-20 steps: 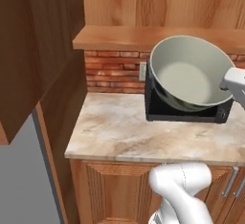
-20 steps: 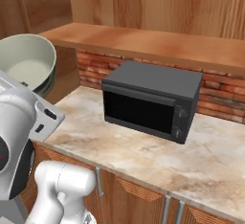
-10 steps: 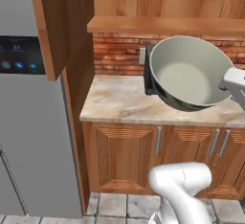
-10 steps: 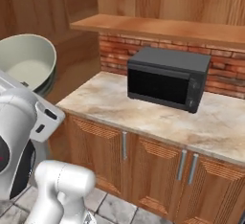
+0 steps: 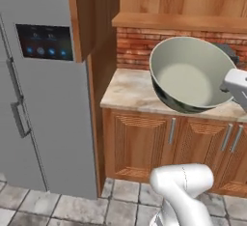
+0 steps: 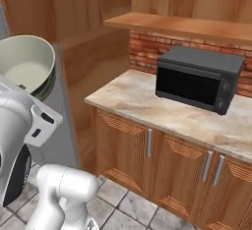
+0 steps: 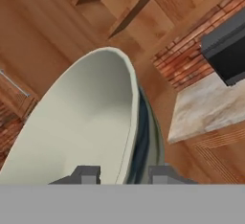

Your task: Pick up the bowls from the cabinet and place each bowl in front of a stool on the dining counter.

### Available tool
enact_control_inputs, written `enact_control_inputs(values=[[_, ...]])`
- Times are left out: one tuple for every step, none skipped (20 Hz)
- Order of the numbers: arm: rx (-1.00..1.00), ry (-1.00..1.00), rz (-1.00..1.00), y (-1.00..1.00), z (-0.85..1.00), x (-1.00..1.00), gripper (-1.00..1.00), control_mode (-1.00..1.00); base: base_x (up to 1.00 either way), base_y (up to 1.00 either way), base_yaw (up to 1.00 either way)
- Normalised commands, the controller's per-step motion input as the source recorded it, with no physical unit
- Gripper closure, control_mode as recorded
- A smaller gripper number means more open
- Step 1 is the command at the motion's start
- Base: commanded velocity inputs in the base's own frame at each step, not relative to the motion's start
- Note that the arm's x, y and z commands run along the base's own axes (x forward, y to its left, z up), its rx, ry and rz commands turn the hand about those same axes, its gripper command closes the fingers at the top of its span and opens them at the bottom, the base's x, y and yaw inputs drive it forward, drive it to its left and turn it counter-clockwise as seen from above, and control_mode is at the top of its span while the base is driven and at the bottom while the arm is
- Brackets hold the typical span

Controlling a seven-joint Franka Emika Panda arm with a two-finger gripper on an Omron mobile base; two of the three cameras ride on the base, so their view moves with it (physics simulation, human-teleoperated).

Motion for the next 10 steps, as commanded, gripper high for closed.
enact_control_inputs(values=[[0.00,0.00,0.00,0.00,0.00,0.00,1.00,1.00,0.00,0.21,0.44],[0.00,0.00,0.00,0.00,0.00,0.00,1.00,1.00,0.00,0.21,0.46],[0.00,0.00,0.00,0.00,0.00,0.00,1.00,1.00,0.00,0.23,0.47],[0.00,0.00,0.00,0.00,0.00,0.00,1.00,1.00,0.00,0.25,0.50],[0.00,0.00,0.00,0.00,0.00,0.00,1.00,1.00,0.00,0.29,0.51],[0.00,0.00,0.00,0.00,0.00,0.00,1.00,1.00,0.00,0.32,0.53],[0.00,0.00,0.00,0.00,0.00,0.00,1.00,1.00,0.00,0.35,0.54],[0.00,0.00,0.00,0.00,0.00,0.00,1.00,1.00,0.00,0.41,0.55],[0.00,0.00,0.00,0.00,0.00,0.00,1.00,1.00,0.00,0.45,0.56],[0.00,0.00,0.00,0.00,0.00,0.00,1.00,1.00,0.00,0.49,0.57]])
